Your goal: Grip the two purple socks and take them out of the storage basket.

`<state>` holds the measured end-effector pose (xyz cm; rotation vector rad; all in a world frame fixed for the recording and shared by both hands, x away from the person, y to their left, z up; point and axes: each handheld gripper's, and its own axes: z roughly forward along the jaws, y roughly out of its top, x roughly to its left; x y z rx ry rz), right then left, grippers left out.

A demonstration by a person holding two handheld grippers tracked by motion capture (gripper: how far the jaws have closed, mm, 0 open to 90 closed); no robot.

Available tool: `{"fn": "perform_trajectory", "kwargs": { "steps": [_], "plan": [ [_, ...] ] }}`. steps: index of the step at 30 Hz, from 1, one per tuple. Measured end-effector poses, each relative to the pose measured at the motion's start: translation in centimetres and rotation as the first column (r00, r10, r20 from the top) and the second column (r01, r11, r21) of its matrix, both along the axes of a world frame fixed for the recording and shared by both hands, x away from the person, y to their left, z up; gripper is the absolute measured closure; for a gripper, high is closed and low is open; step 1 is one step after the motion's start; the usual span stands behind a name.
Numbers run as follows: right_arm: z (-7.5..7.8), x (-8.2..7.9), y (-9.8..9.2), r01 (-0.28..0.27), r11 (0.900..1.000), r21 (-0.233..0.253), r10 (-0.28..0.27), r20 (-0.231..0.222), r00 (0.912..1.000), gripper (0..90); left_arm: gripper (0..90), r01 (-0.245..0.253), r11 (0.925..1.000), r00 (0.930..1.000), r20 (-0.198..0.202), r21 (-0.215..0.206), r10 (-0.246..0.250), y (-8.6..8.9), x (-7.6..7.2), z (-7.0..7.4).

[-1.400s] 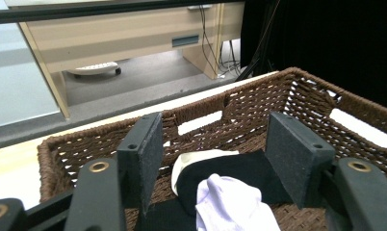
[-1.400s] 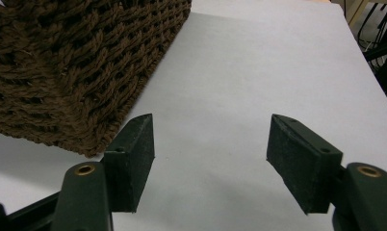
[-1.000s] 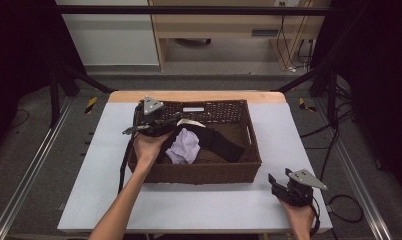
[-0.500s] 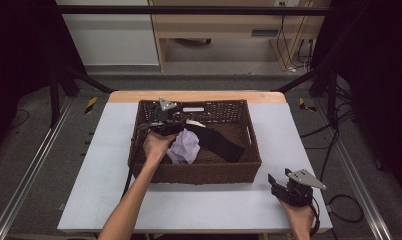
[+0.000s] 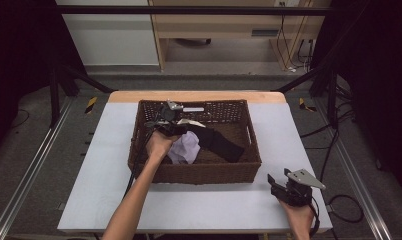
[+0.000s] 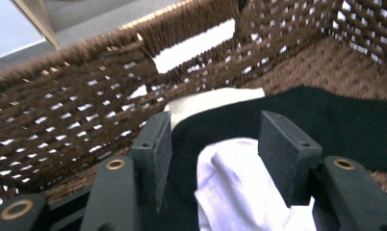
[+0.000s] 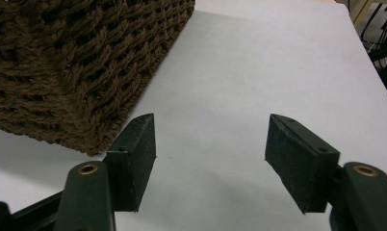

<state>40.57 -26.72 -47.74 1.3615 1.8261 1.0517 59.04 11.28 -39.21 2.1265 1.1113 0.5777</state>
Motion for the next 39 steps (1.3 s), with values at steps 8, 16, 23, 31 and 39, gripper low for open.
{"fn": "perform_trajectory", "kwargs": {
  "steps": [8, 16, 23, 31, 39],
  "plan": [
    [0.0, 0.1, 0.0, -0.007, 1.0, 0.001, 0.007, -0.006, 1.0, 35.1, 48.9, 0.049, 0.9965, 0.9924, -0.116, 0.068, -0.04, -0.8, 0.5, -1.2],
    [-0.1, 0.1, 0.1, -0.006, 1.0, 0.002, 0.006, -0.014, 0.9999, 35.0, 63.9, 0.091, 0.9896, 0.9744, -0.215, 0.112, -0.065, -1.3, 0.7, -2.0],
    [-0.1, 0.1, 0.1, -0.008, 1.0, -0.005, 0.008, -0.011, 0.9999, 35.0, 83.9, 0.094, 0.9912, 0.9651, -0.253, 0.094, -0.067, -1.2, 0.8, -2.0],
    [0.0, 0.0, -0.1, -0.006, 1.0, -0.002, 0.006, -0.008, 1.0, 35.1, 84.9, 0.096, 0.9948, 0.9794, -0.181, 0.035, -0.088, -0.7, 0.4, -0.9],
    [0.0, 0.0, -0.2, -0.005, 1.0, -0.001, 0.005, -0.008, 1.0, 35.2, 85.2, 0.089, 0.9953, 0.996, 0.011, -0.039, -0.089, 0.0, -1.5, 1.8]
  ]
}}
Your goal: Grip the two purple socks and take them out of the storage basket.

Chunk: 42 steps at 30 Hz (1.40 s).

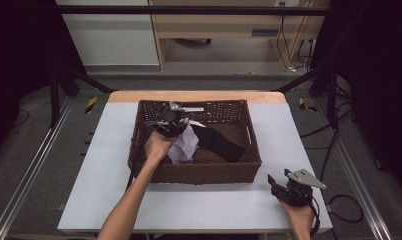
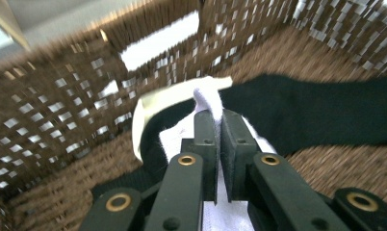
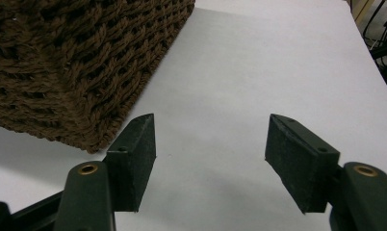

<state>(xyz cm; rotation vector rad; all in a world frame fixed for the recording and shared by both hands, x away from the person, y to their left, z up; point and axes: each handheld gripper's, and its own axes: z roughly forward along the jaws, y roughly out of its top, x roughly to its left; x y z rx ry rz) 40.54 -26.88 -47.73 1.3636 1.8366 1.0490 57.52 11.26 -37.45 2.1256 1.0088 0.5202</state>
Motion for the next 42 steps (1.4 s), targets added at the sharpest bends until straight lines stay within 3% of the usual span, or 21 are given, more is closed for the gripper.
{"fn": "perform_trajectory", "kwargs": {
  "steps": [2, 5, 6, 8, 9, 11, 15, 21, 23, 27, 30, 31, 32, 33, 34, 39, 40, 42],
  "plan": [
    [0.0, 0.0, 0.0, 0.0, 1.0, 0.0, 0.0, 0.002, 1.0, 35.2, 85.1, 0.008, 0.9996, 0.999, 0.045, -0.028, -0.007, 0.1, -0.7, 0.8],
    [0.0, 0.0, 0.0, 0.001, 1.0, 0.0, -0.001, 0.002, 1.0, 35.3, 85.1, 0.024, 0.9976, 0.9971, 0.074, -0.065, -0.019, 0.3, -1.3, 1.6],
    [0.0, 0.0, 0.0, 0.002, 1.0, 0.002, -0.002, 0.002, 1.0, 35.4, 85.1, 0.033, 0.9957, 0.994, 0.107, -0.087, -0.023, 0.5, -2.1, 2.2],
    [0.0, 0.0, 0.0, 0.003, 1.0, 0.0, -0.003, 0.001, 1.0, 35.4, 85.1, 0.043, 0.9929, 0.991, 0.131, -0.111, -0.029, 0.7, -2.7, 2.5],
    [0.0, 0.0, 0.0, 0.003, 1.0, 0.0, -0.003, 0.001, 1.0, 35.4, 85.1, 0.043, 0.9929, 0.991, 0.131, -0.111, -0.029, 0.7, -2.7, 2.5],
    [0.0, -0.1, -0.1, 0.002, 1.0, 0.001, -0.002, 0.0, 1.0, 35.5, 85.2, 0.053, 0.9867, 0.9873, 0.156, -0.154, -0.029, 1.2, -3.6, 3.1],
    [0.0, 0.0, -0.1, 0.001, 1.0, 0.003, -0.001, 0.0, 1.0, 35.7, 85.5, 0.06, 0.9822, 0.9844, 0.174, -0.178, -0.029, 1.8, -4.2, 3.5],
    [0.0, -0.1, -0.1, 0.004, 1.0, 0.005, -0.004, -0.001, 1.0, 35.8, 85.5, 0.083, 0.965, 0.976, 0.216, -0.249, -0.028, 3.4, -5.7, 5.3],
    [0.0, -0.1, -0.2, 0.006, 1.0, 0.002, -0.006, -0.001, 1.0, 35.8, 85.4, 0.086, 0.962, 0.9765, 0.213, -0.259, -0.03, 3.6, -6.0, 5.5],
    [0.0, -0.1, -0.2, 0.008, 1.0, 0.007, -0.008, -0.002, 1.0, 35.8, 85.4, 0.099, 0.9565, 0.9708, 0.238, -0.274, -0.032, 4.2, -7.0, 6.2],
    [0.0, -0.1, -0.2, 0.009, 1.0, 0.004, -0.009, -0.003, 1.0, 35.9, 85.4, 0.116, 0.9465, 0.9617, 0.272, -0.301, -0.031, 4.7, -8.0, 7.0],
    [0.0, -0.1, -0.2, 0.009, 1.0, 0.004, -0.009, -0.003, 1.0, 35.9, 85.4, 0.116, 0.9465, 0.9617, 0.272, -0.301, -0.031, 4.7, -8.0, 7.0],
    [0.0, -0.1, -0.2, 0.008, 1.0, 0.005, -0.008, -0.002, 1.0, 35.9, 85.4, 0.125, 0.9454, 0.9556, 0.293, -0.301, -0.033, 4.9, -8.4, 7.7],
    [0.0, -0.1, -0.2, 0.01, 1.0, 0.005, -0.01, -0.003, 0.9999, 35.9, 85.5, 0.125, 0.9454, 0.9556, 0.293, -0.301, -0.033, 4.9, -8.4, 7.7],
    [0.0, -0.1, -0.2, 0.01, 1.0, 0.004, -0.01, -0.003, 0.9999, 35.9, 85.4, 0.142, 0.9394, 0.9524, 0.302, -0.312, -0.043, 5.0, -8.7, 8.2],
    [0.0, -0.2, -0.2, 0.009, 1.0, 0.007, -0.009, -0.001, 1.0, 35.9, 85.4, 0.171, 0.9295, 0.9424, 0.33, -0.327, -0.057, 5.2, -9.6, 9.3],
    [0.0, -0.2, -0.2, 0.011, 1.0, 0.004, -0.011, 0.0, 0.9999, 35.9, 85.4, 0.186, 0.9261, 0.9354, 0.348, -0.328, -0.065, 5.2, -10.2, 9.8],
    [0.0, -0.2, -0.2, 0.01, 1.0, 0.006, -0.01, 0.0, 0.9999, 35.9, 85.4, 0.2, 0.9242, 0.9297, 0.361, -0.326, -0.074, 5.2, -10.8, 10.3]
  ]
}}
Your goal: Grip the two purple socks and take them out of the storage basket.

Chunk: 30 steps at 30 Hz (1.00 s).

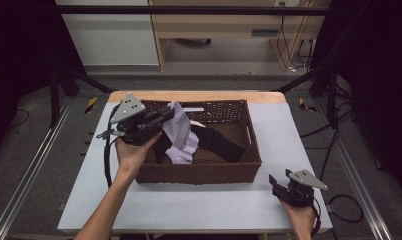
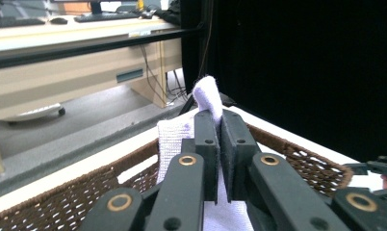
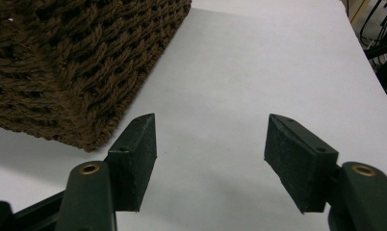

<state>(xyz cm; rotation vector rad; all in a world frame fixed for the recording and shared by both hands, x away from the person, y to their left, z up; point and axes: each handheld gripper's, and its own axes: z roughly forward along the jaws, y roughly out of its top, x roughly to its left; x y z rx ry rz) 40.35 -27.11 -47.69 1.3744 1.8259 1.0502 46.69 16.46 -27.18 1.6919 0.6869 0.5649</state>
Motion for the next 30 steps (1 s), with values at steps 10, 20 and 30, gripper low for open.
{"fn": "perform_trajectory", "kwargs": {
  "steps": [10, 20, 30],
  "plan": [
    [0.0, -0.1, -0.2, 0.003, 1.0, -0.002, -0.003, 0.005, 1.0, 35.9, 85.3, 0.066, 0.9978, 0.9963, 0.054, 0.01, -0.067, 0.2, -3.6, 1.1],
    [0.0, -0.2, -0.2, 0.006, 1.0, -0.004, -0.006, 0.008, 0.9999, 35.9, 85.1, 0.136, 0.9905, 0.9894, 0.05, 0.022, -0.137, 0.2, -6.3, -0.2],
    [0.0, -0.3, -0.2, 0.01, 1.0, 0.002, -0.01, 0.005, 0.9999, 35.8, 85.0, 0.188, 0.9816, 0.9821, 0.008, 0.035, -0.188, 0.0, -8.0, -2.6]
  ]
}}
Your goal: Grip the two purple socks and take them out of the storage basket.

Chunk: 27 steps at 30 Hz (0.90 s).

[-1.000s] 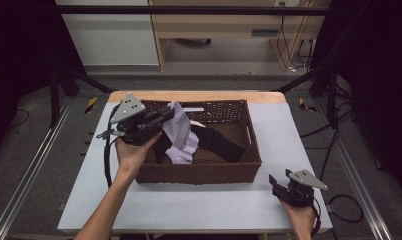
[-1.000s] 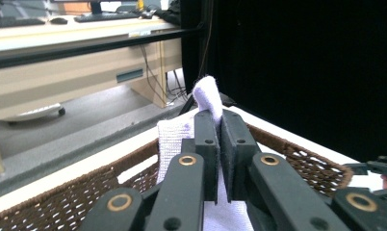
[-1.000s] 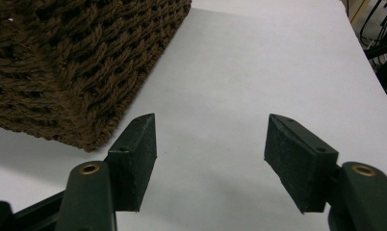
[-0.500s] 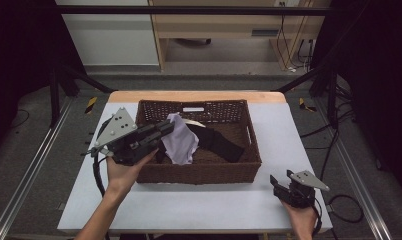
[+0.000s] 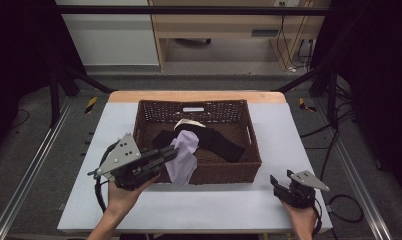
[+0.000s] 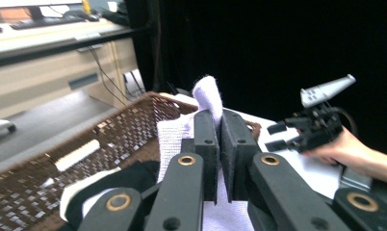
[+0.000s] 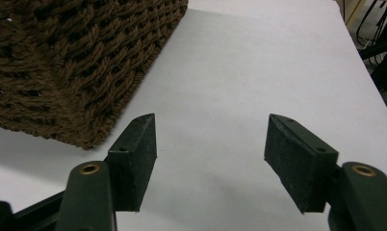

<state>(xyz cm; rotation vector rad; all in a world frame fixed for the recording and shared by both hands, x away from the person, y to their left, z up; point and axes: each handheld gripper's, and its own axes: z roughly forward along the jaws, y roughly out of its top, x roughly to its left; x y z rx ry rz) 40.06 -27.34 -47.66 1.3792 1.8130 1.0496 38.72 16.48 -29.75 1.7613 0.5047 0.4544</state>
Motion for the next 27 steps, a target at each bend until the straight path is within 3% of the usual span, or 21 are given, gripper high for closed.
{"fn": "perform_trajectory", "kwargs": {
  "steps": [9, 10, 13, 18, 27],
  "plan": [
    [0.0, 0.0, 0.0, -0.001, 1.0, -0.003, 0.001, -0.001, 1.0, 35.8, 85.1, 0.046, 0.9978, 0.9962, -0.076, 0.047, -0.042, -0.9, -0.8, -3.2],
    [0.0, 0.0, 0.0, -0.002, 1.0, -0.003, 0.002, -0.001, 1.0, 35.8, 85.0, 0.055, 0.996, 0.9939, -0.1, 0.071, -0.047, -1.3, -0.8, -4.1],
    [0.0, 0.0, 0.0, -0.001, 1.0, -0.003, 0.001, -0.002, 1.0, 35.8, 85.0, 0.063, 0.9946, 0.9912, -0.122, 0.082, -0.052, -1.6, -0.8, -5.0],
    [0.0, -0.1, 0.0, 0.003, 1.0, 0.005, -0.003, -0.005, 1.0, 35.8, 84.9, 0.074, 0.9913, 0.9782, -0.201, 0.109, -0.05, -2.1, -0.8, -8.1],
    [0.0, -0.1, 0.0, -0.001, 1.0, -0.001, 0.001, -0.006, 1.0, 35.8, 84.8, 0.049, 0.9817, 0.9631, -0.269, 0.184, 0.002, -2.1, -0.2, -11.7]
  ]
}}
